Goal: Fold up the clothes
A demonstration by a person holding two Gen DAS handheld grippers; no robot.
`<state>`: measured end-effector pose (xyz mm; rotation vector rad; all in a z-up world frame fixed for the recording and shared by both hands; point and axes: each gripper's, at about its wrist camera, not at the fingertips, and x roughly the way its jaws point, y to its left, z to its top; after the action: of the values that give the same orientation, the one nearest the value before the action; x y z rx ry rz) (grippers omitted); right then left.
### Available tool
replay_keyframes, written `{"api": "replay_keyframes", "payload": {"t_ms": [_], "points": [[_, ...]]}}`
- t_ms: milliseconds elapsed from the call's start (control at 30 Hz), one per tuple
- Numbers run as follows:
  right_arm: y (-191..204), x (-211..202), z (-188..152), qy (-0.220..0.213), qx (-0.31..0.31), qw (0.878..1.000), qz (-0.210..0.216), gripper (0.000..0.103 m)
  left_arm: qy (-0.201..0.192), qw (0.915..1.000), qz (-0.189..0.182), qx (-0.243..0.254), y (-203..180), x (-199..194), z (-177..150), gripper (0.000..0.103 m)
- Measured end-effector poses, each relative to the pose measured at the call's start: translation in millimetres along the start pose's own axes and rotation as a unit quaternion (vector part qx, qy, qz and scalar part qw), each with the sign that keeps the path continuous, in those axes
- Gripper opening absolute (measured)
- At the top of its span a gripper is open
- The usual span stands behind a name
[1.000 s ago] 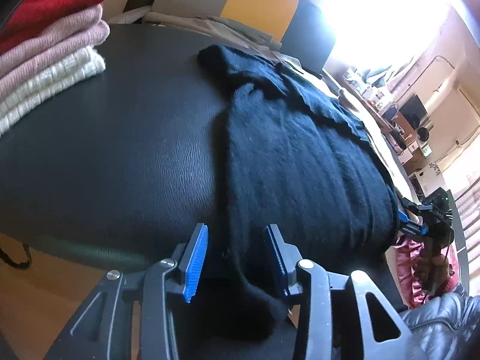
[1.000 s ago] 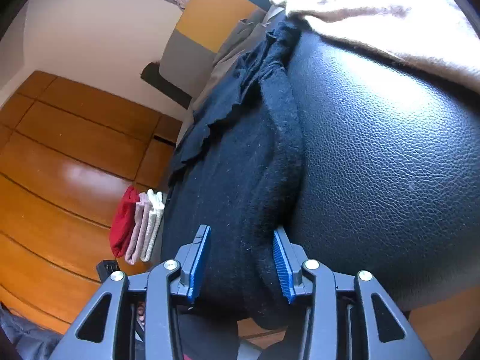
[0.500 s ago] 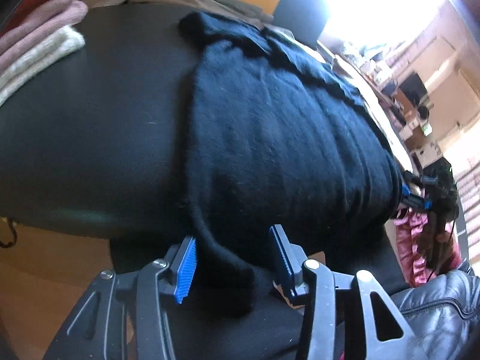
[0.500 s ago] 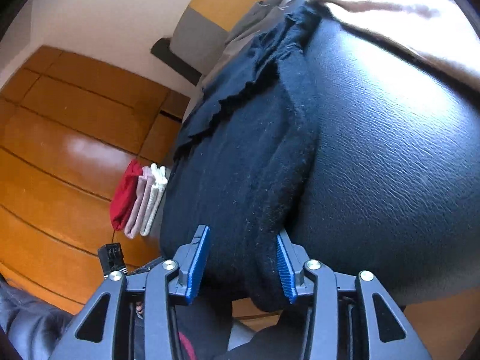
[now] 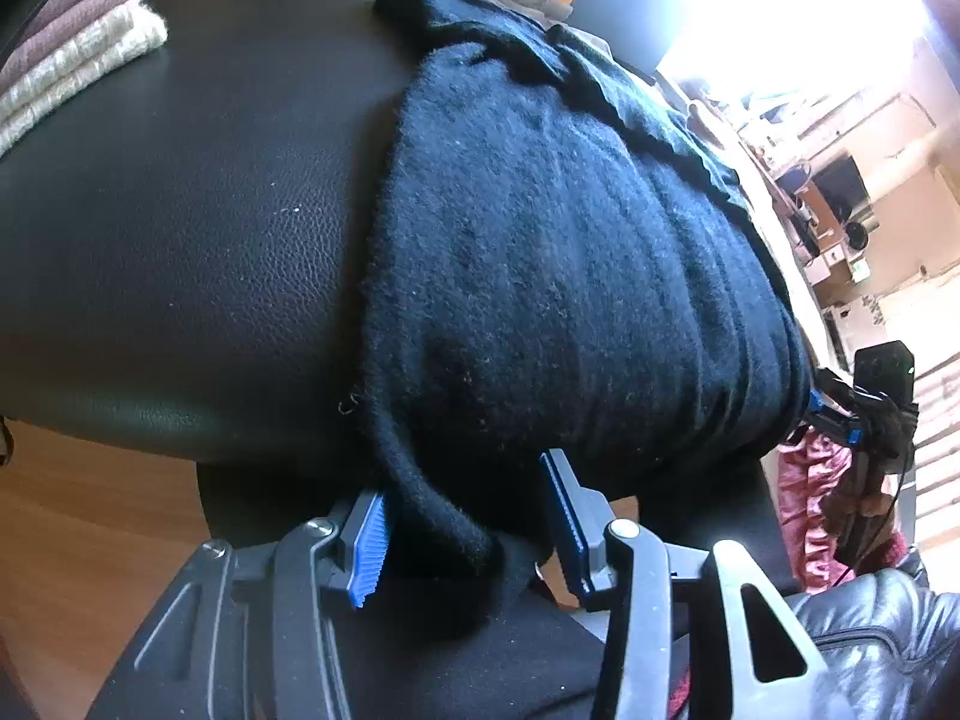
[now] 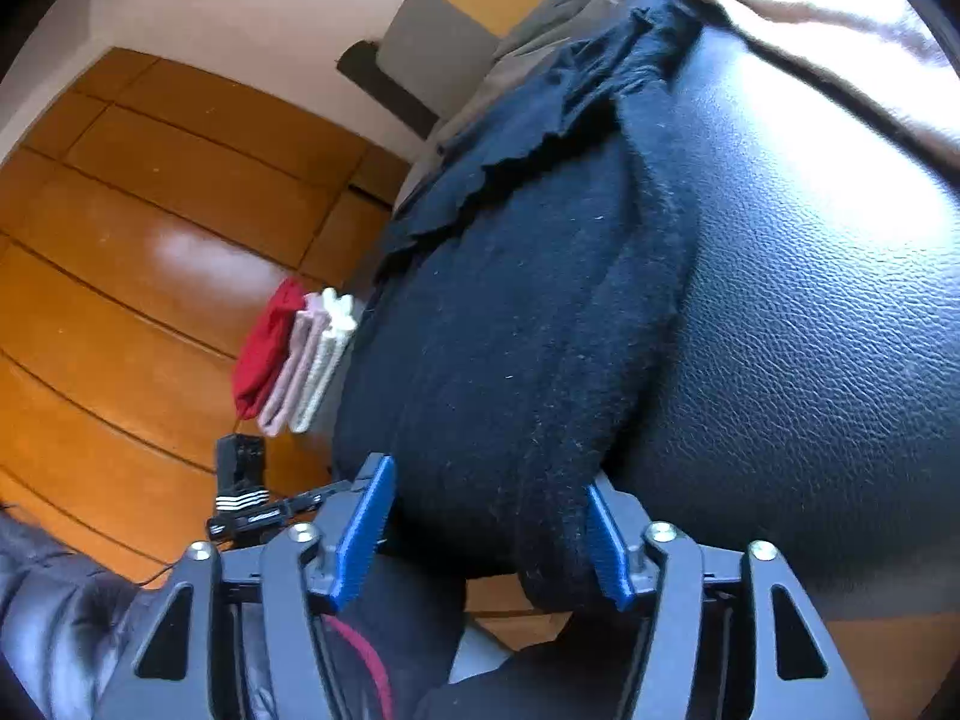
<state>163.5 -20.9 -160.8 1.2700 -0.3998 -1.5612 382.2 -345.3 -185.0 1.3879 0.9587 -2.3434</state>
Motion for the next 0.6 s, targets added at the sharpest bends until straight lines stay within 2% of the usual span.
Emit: {"api": "replay_keyframes", "payload": {"t_ms": [33, 67, 133, 167, 200, 267, 333, 500, 600], "points": [[-2.2, -0.4, -1.4, 0.002, 0.004, 1.0, -0.014, 0.032, -0.002, 0.9999, 0.008, 0.006, -1.9, -0.1, -1.4, 0.045], [-4.4, -0.5, -2.7, 0.003, 0.008, 1.0, -0.025, 0.009, -0.004, 0.9996, 0.02, 0.017, -4.5, 0.2, -2.7, 0.042], [-8.3, 0.8, -5.2, 0.006, 0.013, 0.999, -0.036, 0.008, -0.003, 0.9982, 0.045, 0.04, -7.1, 0.2, -5.2, 0.028], [-9.1, 1.3, -5.9, 0.008, 0.014, 0.999, -0.041, 0.008, -0.001, 0.9976, 0.051, 0.047, -6.5, 0.0, -6.1, 0.01], [-7.8, 1.8, -5.5, 0.011, 0.011, 0.999, -0.046, 0.008, 0.006, 0.9991, 0.027, 0.032, -0.8, -1.2, -5.8, 0.005], [-5.9, 3.7, -4.2, 0.022, 0.01, 0.999, -0.049, 0.008, 0.005, 0.9996, -0.016, 0.021, 3.1, -8.9, -3.3, 0.004], [-1.4, 5.8, -0.9, 0.036, 0.013, 0.999, -0.039, 0.008, 0.004, 0.9968, -0.064, 0.047, -5.4, -20.7, 1.8, 0.004], [7.5, 4.0, 11.5, 0.037, 0.022, 0.999, 0.012, 0.009, -0.028, 0.9806, -0.182, 0.068, -17.2, -46.1, 32.4, 0.004], [10.0, -0.2, 20.5, 0.019, 0.035, 0.998, 0.045, 0.009, -0.053, 0.9701, -0.228, 0.062, -16.5, -57.6, 51.7, 0.004]]}}
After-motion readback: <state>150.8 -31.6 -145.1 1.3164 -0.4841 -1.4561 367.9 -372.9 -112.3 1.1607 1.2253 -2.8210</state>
